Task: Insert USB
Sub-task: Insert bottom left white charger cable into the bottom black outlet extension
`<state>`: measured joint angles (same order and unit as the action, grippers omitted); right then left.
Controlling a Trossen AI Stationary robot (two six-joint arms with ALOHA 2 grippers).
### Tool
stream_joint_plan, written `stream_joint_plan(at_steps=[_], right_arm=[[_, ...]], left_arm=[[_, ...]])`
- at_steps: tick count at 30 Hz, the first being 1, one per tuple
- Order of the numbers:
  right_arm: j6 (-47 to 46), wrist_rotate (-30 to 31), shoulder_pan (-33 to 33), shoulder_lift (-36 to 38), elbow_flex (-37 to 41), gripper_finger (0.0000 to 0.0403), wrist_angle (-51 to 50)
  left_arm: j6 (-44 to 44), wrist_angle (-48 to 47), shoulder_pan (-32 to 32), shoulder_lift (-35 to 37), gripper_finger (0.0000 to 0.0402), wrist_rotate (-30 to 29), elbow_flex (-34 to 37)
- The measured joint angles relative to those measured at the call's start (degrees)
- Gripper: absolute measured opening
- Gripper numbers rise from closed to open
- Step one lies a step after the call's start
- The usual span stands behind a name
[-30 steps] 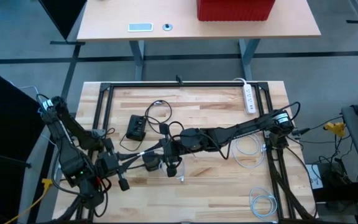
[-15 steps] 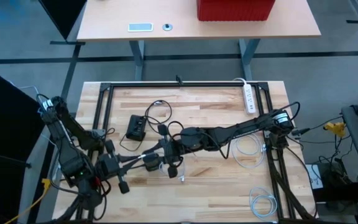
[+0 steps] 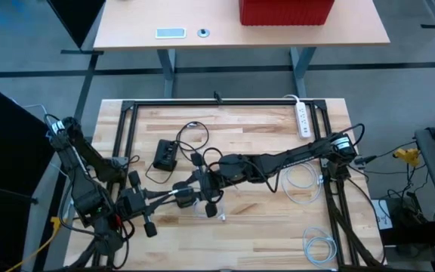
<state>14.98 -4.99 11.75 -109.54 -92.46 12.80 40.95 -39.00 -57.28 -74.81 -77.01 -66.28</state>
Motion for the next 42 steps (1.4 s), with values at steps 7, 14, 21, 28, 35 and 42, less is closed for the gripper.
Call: stream_joint_plan(at_steps=[7,14,21,28,35,42], right_arm=[[-0.02,-0.07,-0.02,0.0,0.02,0.0019,-0.02],[-0.02,-0.13,0.0,0.02,0.0,0.0002,-0.41],[-1.76,0.03,-0.11,0.12,0.0,0.0001,-0.34],[-3.34,-3.85,-0.82,0.13,0.02,0.004,-0.61],[-3.91,-5.56,-1.03,0.13,0.02,0.0092,-0.54],[-3.91,-5.57,-1.03,0.15,0.02,0.0105,-0.43]], left_arm=[[-0.02,0.01,0.0,0.0,0.0003,1.25,0.0],[-0.56,-0.02,-0.07,0.0,0.0003,1.23,0.09],[-1.34,0.0,-0.04,0.0,0.0013,0.31,0.11],[-2.16,0.2,-0.11,-0.04,0.0002,0.13,0.11],[-2.16,0.31,-0.11,-0.04,0.0002,0.09,0.11],[-6.1,4.58,-0.11,-1.34,0.0002,-0.03,0.11]])
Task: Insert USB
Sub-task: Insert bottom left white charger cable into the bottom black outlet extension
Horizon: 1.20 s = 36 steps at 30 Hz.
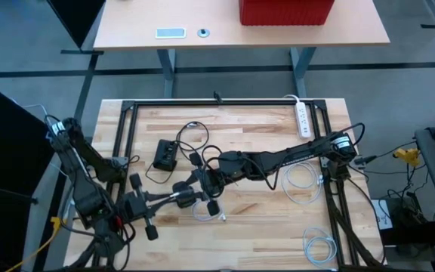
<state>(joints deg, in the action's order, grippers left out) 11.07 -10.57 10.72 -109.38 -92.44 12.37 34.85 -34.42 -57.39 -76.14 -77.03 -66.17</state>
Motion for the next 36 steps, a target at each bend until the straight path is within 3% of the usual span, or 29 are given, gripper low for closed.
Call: stream_joint_plan(at_steps=[12,20,24,29,36], right_arm=[[-0.01,0.0,0.0,0.09,0.0,0.0061,0.09],[0.9,-0.26,0.04,0.09,0.0,0.0007,-0.03],[1.33,-0.16,0.15,0.09,0.0,0.0005,0.07],[1.57,0.28,0.06,0.4,0.0,0.0004,-3.47],[2.23,3.29,-0.69,0.85,0.0,0.0003,-12.96]], left_arm=[[-2.8,2.37,0.0,-0.17,0.0002,0.0,0.0],[-2.68,2.5,0.05,-0.17,0.0002,-0.44,0.0],[-2.66,2.52,0.07,-0.17,0.0003,-0.46,0.0],[-1.41,0.06,-0.29,-0.17,0.0038,1.58,0.0],[14.49,-10.47,-0.48,-0.11,0.0099,9.1,0.0]])
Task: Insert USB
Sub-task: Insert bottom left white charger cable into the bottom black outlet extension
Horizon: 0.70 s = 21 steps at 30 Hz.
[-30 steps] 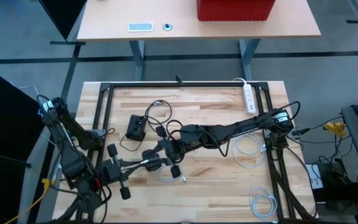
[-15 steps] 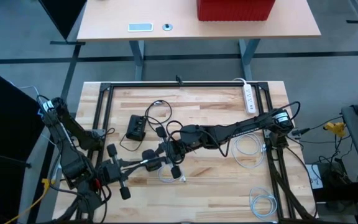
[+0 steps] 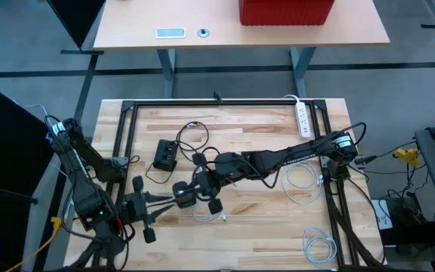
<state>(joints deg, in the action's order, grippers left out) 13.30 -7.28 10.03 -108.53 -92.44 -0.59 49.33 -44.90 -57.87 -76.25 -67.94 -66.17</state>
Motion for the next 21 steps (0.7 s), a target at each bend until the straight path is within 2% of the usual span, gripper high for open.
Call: stream_joint_plan(at_steps=[5,8,11,15,21], right_arm=[[-0.98,-0.06,-1.73,0.0,0.0,0.0003,-8.36],[-2.18,0.5,-2.77,-0.06,0.24,0.0002,-10.75],[-2.2,1.89,-3.08,-0.07,1.42,0.0002,-11.66],[0.52,0.85,-2.66,-0.09,3.85,0.0001,-14.64],[0.79,-6.83,-0.66,-2.02,10.33,0.0,-10.4]], left_arm=[[18.06,-12.4,0.0,0.06,0.0128,6.94,1.62],[24.94,-14.65,0.26,0.07,0.0135,7.96,4.89],[27.38,-14.67,0.49,0.09,0.0135,8.93,7.74],[28.25,-13.84,0.76,0.1,0.0125,12.81,9.82],[27.76,-8.03,0.76,-0.24,0.0107,18.54,12.17]])
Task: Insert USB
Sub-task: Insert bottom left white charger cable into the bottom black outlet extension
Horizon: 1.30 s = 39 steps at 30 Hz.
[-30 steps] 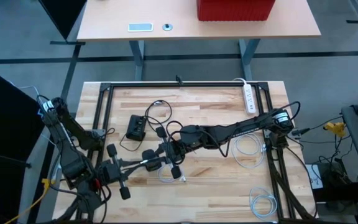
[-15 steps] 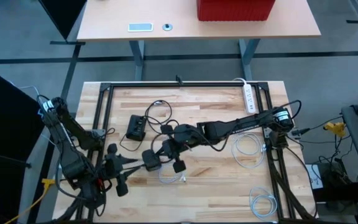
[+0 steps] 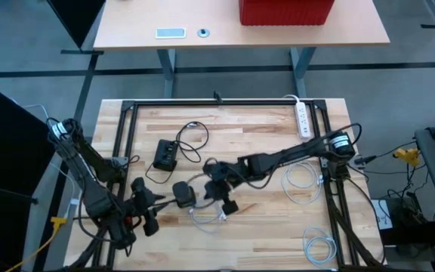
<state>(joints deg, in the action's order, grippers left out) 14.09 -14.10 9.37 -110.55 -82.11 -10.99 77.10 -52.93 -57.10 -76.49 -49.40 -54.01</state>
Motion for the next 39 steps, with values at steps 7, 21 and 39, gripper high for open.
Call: stream_joint_plan(at_steps=[7,21,39], right_arm=[[0.64,0.25,0.97,-6.59,0.62,0.0015,8.22],[-2.55,2.5,0.92,-12.5,0.25,0.0113,17.8],[-4.68,2.09,0.72,-16.37,0.25,0.0082,21.45]], left_arm=[[0.17,15.95,1.23,0.0,0.0111,7.2,7.76],[-4.76,56.39,7.02,-6.88,0.0164,10.5,25.58],[-15.82,66.86,7.39,-25.92,0.0139,1.23,21.43]])
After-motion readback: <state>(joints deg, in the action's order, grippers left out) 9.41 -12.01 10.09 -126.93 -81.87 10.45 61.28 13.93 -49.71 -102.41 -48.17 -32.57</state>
